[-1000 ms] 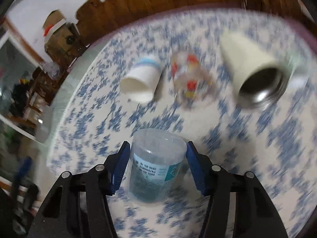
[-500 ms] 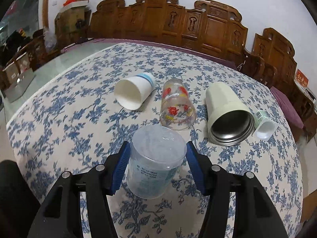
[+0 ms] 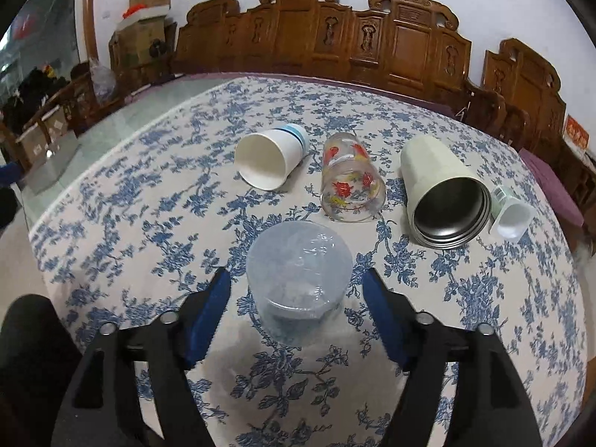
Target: Flip cup upside down
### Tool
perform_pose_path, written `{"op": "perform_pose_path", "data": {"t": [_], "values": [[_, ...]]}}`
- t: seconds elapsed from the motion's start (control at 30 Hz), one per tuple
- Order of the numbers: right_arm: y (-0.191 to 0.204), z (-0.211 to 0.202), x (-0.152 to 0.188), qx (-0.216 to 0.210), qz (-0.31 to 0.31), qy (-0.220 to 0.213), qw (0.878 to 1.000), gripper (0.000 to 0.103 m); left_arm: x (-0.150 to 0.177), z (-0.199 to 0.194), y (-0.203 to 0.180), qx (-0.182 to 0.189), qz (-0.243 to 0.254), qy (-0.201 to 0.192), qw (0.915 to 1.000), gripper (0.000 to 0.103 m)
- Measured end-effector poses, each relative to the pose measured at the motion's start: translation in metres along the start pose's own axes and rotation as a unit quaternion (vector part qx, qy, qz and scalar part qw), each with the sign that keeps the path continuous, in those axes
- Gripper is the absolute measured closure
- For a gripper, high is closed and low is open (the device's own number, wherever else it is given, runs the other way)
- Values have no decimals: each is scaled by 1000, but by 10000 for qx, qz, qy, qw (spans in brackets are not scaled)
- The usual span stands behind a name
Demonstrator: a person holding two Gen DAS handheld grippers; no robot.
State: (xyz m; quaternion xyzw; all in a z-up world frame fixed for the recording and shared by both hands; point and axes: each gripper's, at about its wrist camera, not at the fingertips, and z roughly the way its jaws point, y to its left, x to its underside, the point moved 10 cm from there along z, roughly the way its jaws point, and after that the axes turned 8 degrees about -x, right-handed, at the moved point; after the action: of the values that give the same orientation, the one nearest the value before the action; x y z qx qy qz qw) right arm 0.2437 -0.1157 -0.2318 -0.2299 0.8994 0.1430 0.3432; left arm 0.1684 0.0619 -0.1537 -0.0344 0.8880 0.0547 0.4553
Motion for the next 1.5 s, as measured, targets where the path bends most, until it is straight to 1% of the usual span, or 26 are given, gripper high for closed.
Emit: {"op": "perform_pose_path", "data": {"t": [0.13,0.33,0.43,0.6,0.63,0.77,0.83,0.97,1.13,1.23,1.37,1.5], "values": [[-2,-5,1,-96,180,-32,9998,27,0,0,0,-1,6,5,10000,8],[-9,-23,4,-152,444,-193,9987,22,3,-4,-3,-13,65,71,10000,8],[-14,-37,9,-142,616,-294,9976,17,4,-7,-6,-20,72,131,9999,8],[-17,-65,18,-134,829,-453,9954,4,11,-16,-13,21,117,234,9997,8],[-17,-71,20,-130,863,-484,9950,3,12,-18,-15,42,113,264,9996,8],[-19,-92,30,0,933,-554,9941,3,21,-24,-20,-15,164,372,9992,8],[-19,-110,32,54,960,-691,9930,3,22,-32,-23,-35,195,346,9992,8],[-13,-155,29,310,770,-1092,9905,3,17,-54,-30,-32,233,184,9996,8],[-6,-205,22,394,716,-1542,9847,3,1,-89,-40,-87,283,-162,9994,8],[-3,-233,17,443,664,-1808,9803,3,-10,-110,-43,-122,222,-362,9990,8],[-1,-257,14,459,662,-2024,9760,3,-21,-128,-43,-155,116,-519,9985,8],[1,-271,12,488,643,-2150,9733,3,-27,-138,-41,-176,27,-591,9981,8]]}}
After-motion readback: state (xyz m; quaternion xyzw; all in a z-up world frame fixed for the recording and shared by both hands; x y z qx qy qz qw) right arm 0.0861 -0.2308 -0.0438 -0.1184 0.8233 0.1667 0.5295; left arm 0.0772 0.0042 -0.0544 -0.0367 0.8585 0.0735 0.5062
